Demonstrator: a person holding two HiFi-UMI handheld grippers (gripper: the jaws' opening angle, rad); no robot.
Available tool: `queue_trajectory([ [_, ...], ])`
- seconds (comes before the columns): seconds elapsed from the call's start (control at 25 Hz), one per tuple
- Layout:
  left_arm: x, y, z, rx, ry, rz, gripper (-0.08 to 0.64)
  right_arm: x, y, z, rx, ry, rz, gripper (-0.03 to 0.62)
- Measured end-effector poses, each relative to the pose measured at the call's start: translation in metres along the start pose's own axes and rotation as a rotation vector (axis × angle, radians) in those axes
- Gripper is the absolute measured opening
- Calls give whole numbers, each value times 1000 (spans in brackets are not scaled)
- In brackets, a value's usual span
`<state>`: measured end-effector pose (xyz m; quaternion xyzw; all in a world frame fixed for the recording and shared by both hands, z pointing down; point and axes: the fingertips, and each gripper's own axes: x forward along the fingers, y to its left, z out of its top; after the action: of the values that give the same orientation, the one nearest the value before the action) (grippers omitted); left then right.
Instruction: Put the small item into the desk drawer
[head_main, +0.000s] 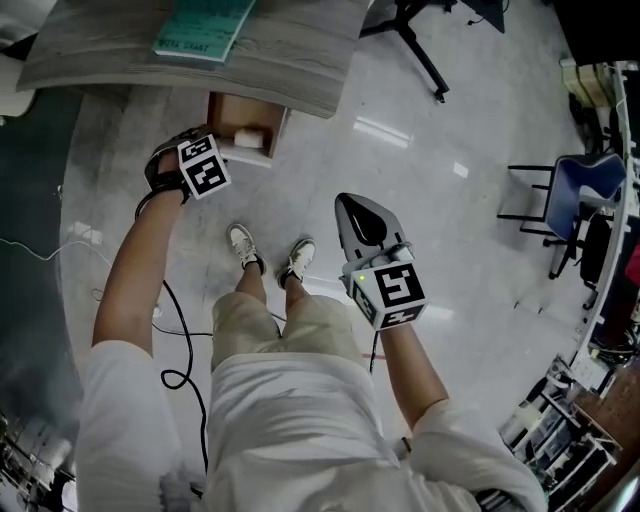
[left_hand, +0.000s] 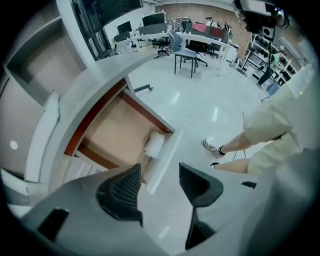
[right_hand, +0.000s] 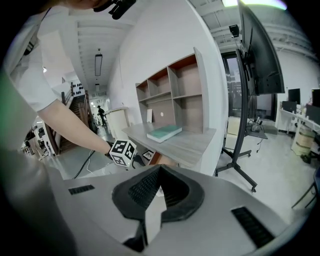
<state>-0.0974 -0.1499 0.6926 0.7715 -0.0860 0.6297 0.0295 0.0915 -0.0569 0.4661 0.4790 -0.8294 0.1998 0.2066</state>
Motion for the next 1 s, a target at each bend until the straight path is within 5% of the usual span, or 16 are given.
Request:
queue_trajectory([
  [0.16, -27, -9, -5, 6, 17, 23, 221, -15, 5, 14, -11, -18, 12, -3],
  [0.44, -90, -11, 13, -67, -131, 135, 219, -40, 12, 42, -48, -68, 40, -3],
  [1.0, -171, -24, 13, -375, -314, 252, 124, -84, -2, 85, -90, -147, 15, -3],
])
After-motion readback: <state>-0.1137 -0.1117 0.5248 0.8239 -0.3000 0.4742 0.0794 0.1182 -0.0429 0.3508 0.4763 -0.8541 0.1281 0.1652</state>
